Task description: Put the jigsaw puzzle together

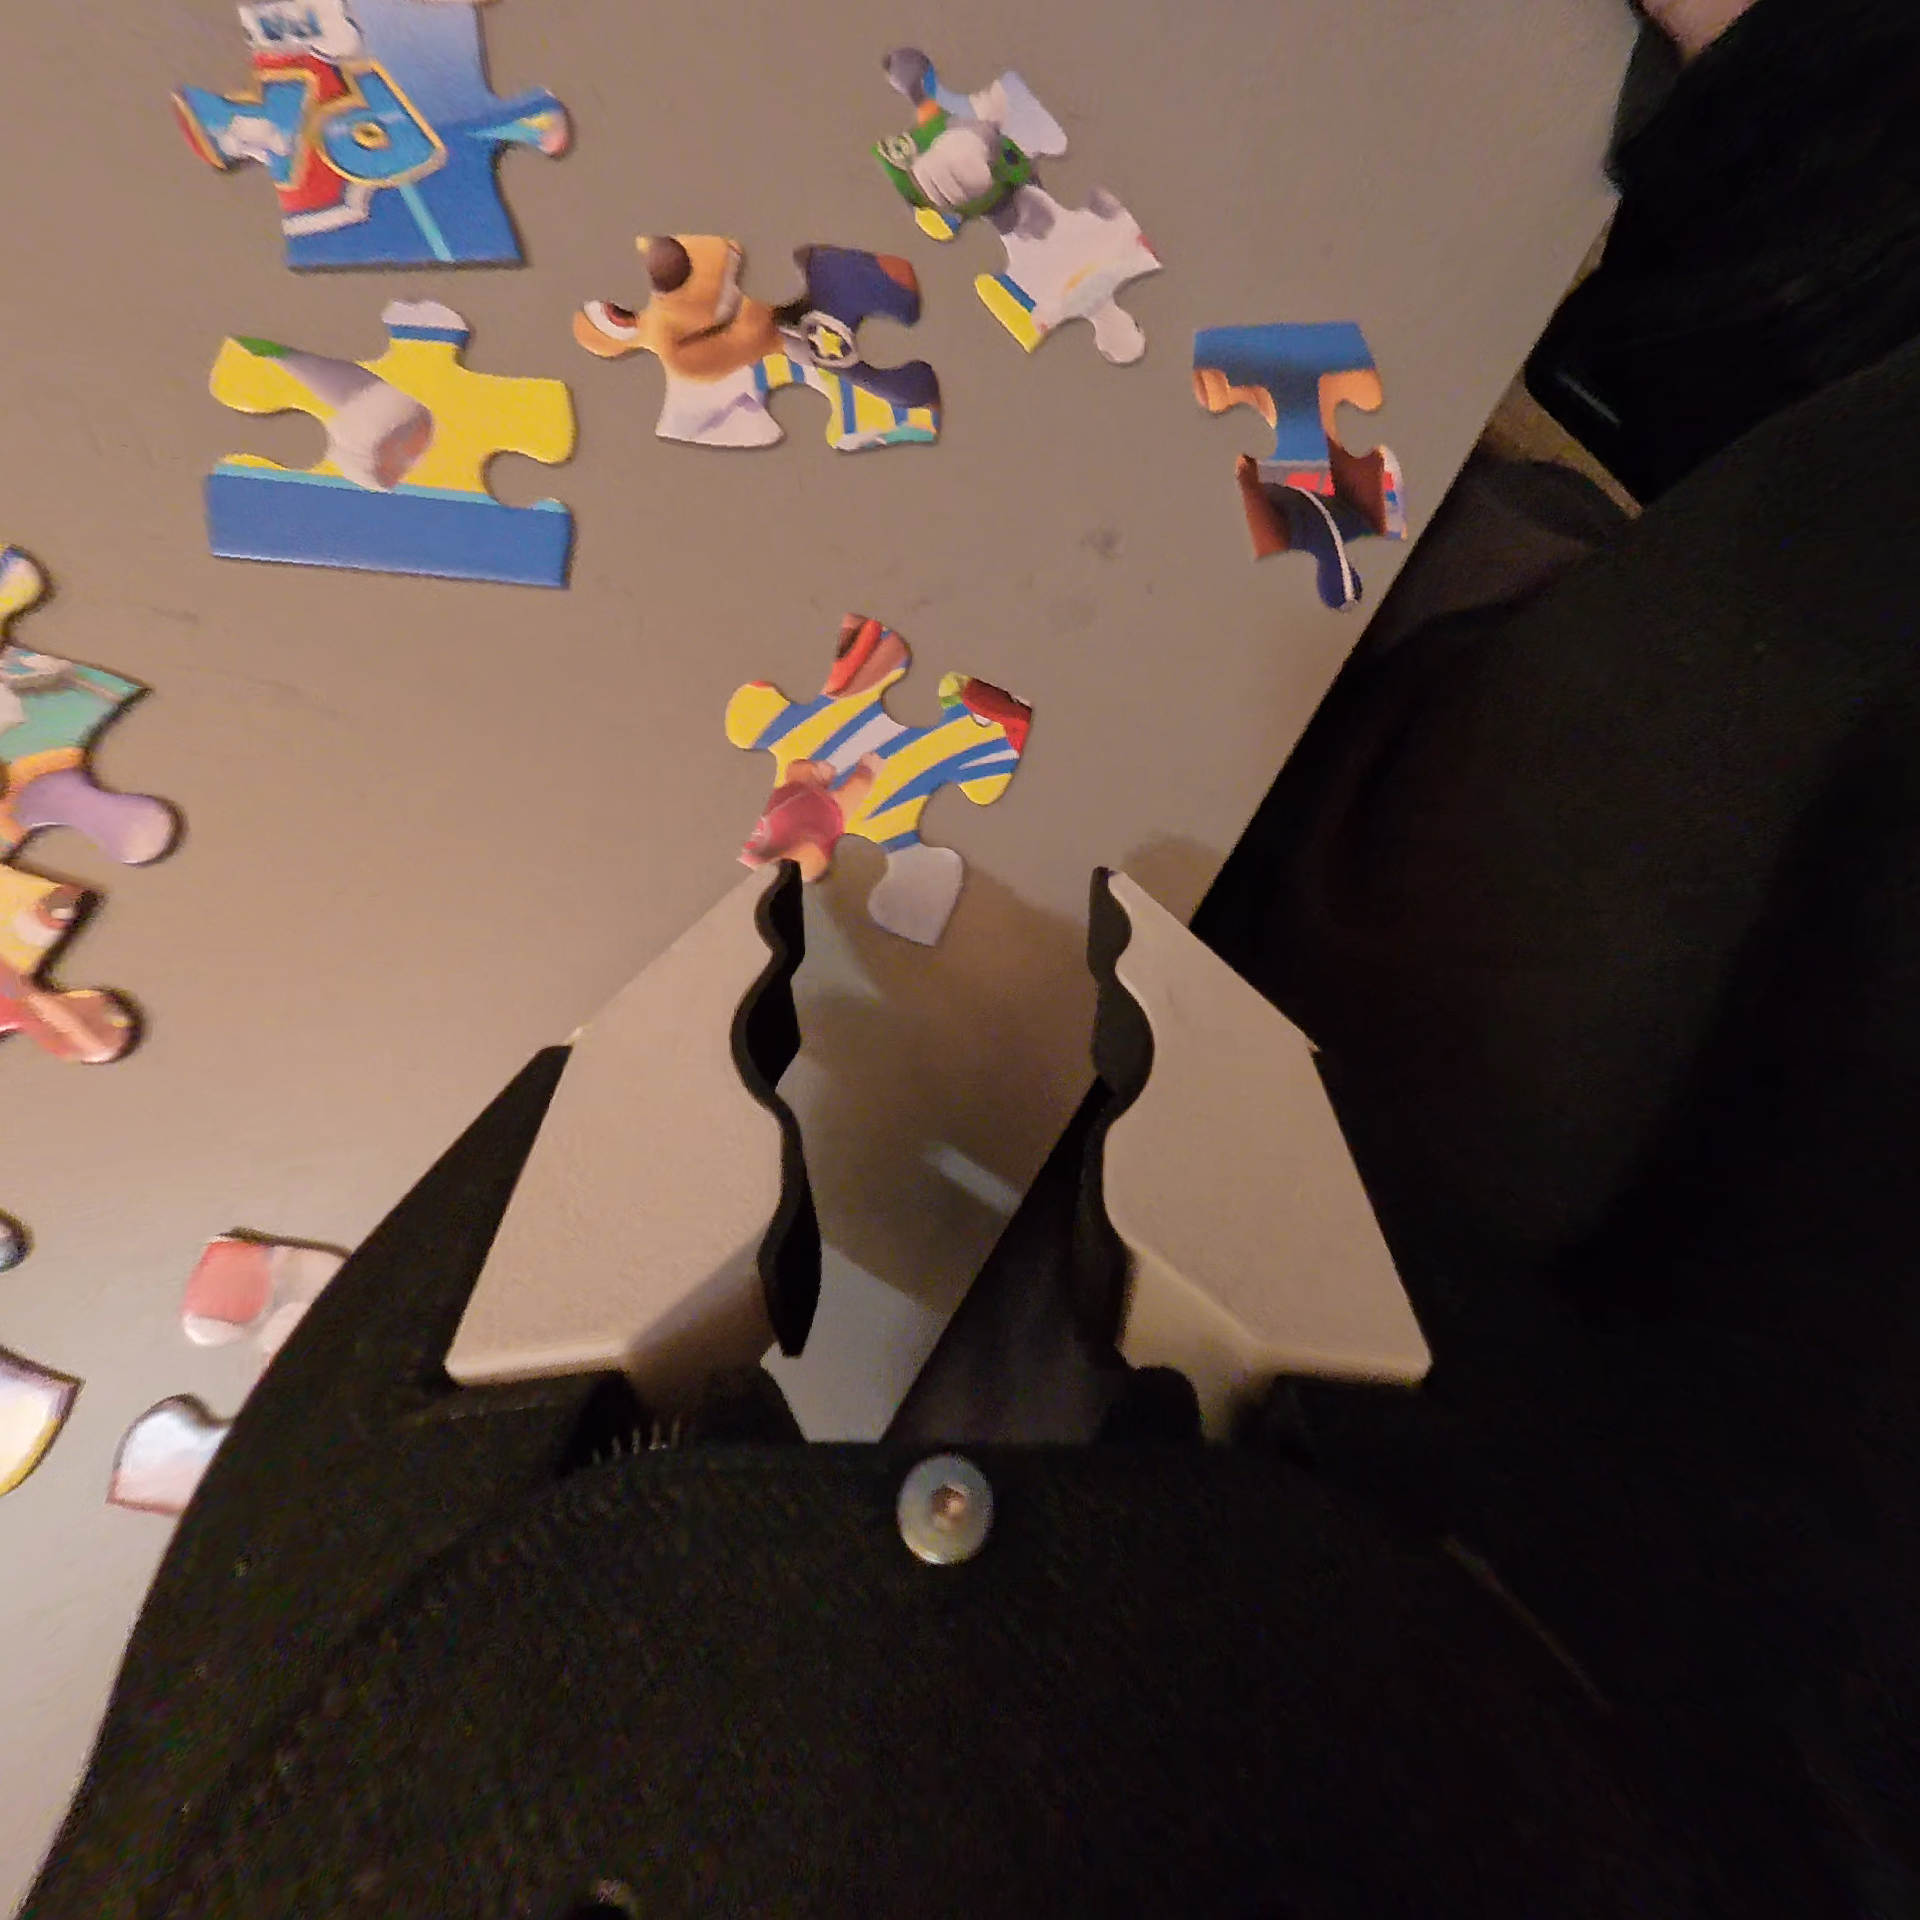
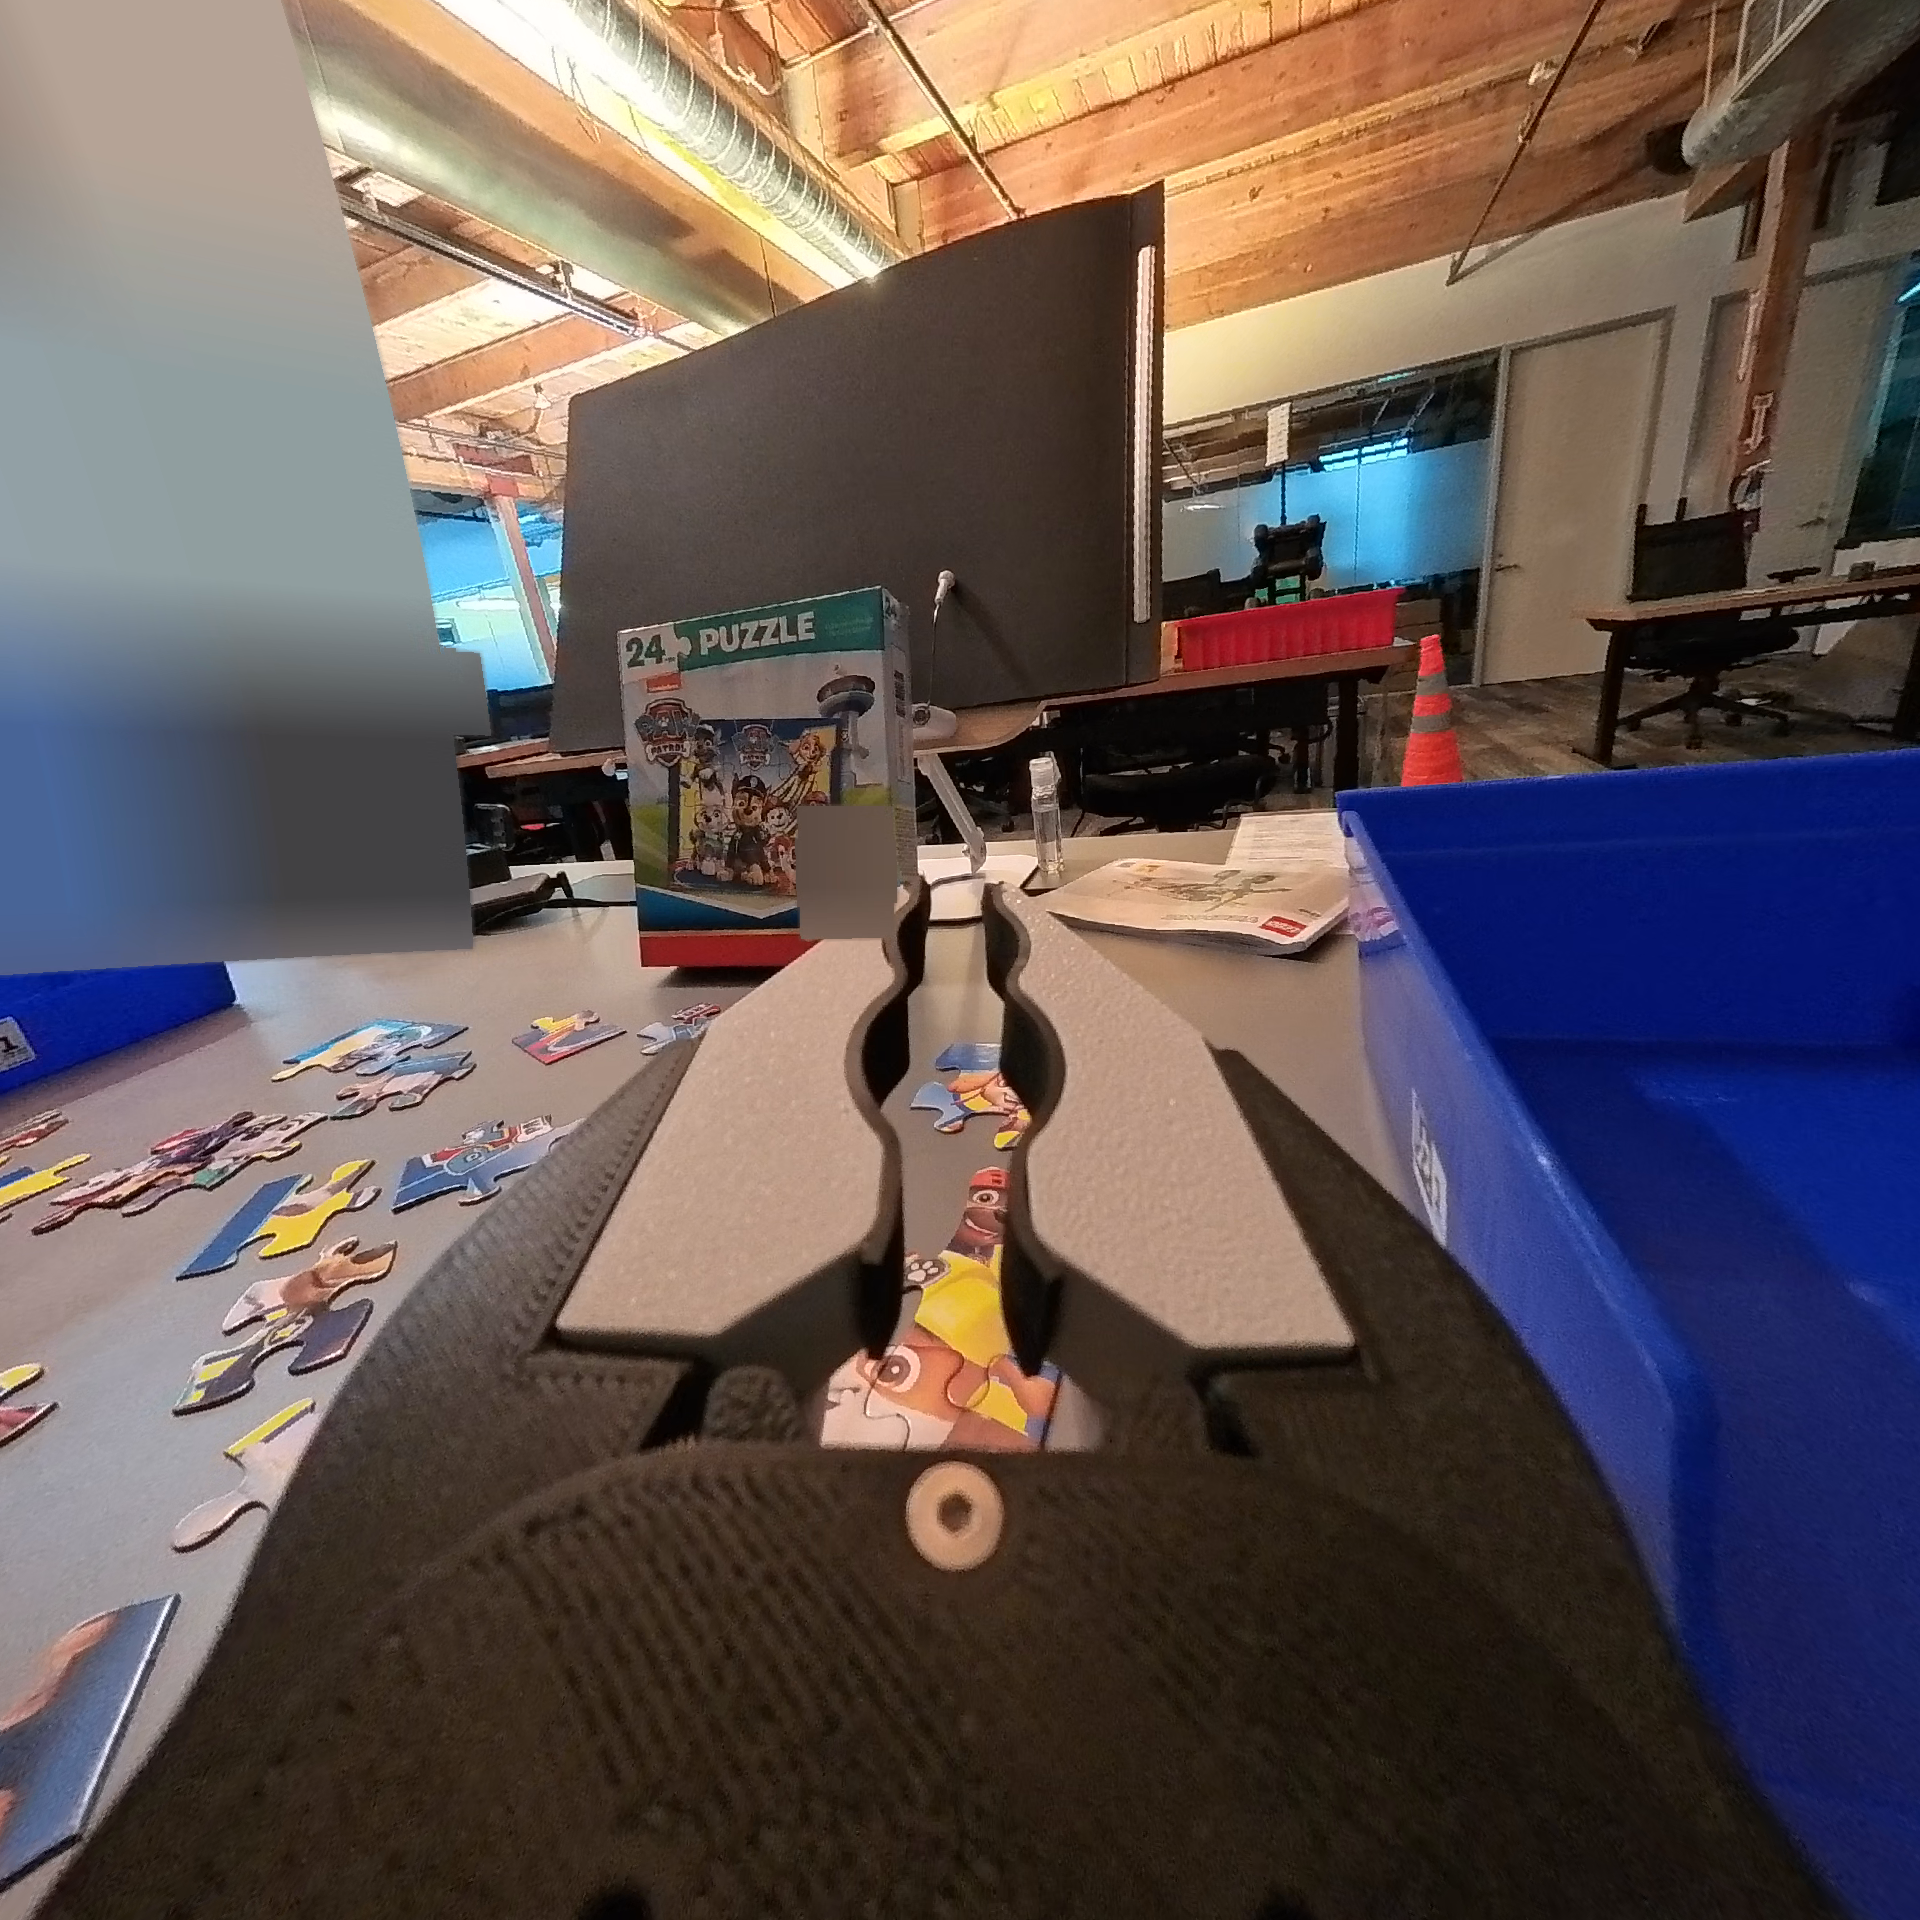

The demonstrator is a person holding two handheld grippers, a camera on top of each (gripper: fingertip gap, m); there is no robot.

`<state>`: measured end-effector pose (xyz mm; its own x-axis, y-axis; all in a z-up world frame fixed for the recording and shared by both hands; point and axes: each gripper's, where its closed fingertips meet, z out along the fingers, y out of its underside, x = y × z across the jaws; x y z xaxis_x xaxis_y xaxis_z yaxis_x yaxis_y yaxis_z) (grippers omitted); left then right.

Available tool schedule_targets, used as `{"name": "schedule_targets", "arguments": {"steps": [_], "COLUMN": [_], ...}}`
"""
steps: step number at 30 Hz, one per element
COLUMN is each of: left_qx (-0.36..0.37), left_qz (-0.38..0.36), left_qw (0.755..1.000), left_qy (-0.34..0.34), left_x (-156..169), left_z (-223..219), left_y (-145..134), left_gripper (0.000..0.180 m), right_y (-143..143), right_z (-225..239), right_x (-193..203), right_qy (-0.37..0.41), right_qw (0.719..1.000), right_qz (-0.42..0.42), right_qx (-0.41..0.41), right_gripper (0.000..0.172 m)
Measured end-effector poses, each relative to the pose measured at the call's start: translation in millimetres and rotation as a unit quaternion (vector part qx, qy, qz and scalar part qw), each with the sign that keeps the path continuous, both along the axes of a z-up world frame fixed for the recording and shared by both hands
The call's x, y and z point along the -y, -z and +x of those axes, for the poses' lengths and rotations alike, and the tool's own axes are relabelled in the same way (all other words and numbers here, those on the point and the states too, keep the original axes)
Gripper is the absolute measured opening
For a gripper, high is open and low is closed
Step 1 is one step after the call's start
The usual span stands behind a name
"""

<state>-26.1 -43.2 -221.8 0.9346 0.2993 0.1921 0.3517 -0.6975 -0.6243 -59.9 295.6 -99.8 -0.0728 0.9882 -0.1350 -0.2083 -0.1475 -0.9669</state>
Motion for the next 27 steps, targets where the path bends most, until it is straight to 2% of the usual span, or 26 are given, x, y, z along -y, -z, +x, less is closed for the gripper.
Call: {"name": "schedule_targets", "arguments": {"steps": [5, 19, 27], "left_qx": [-0.032, -0.064, -0.077], "left_qz": [-0.001, -0.014, -0.026], "left_qw": [0.999, 0.998, 0.997], "left_qy": [-0.021, -0.005, -0.001], "left_x": [1, -11, -8], "left_z": [-15, -19, -22], "left_y": [2, 12, 15], "left_gripper": [0.059, 0.059, 0.046], "right_y": [0, 1, 0], "right_z": [0, -1, -1], "right_x": [0, 1, 1], "right_qy": [0.0, -0.001, -0.001], "right_qw": [1.0, 1.0, 1.0], "right_qz": [-0.001, 0.004, 0.003], "right_qx": [0.0, 0.002, 0.001], "right_gripper": [0.008, 0.008, 0.008]}}
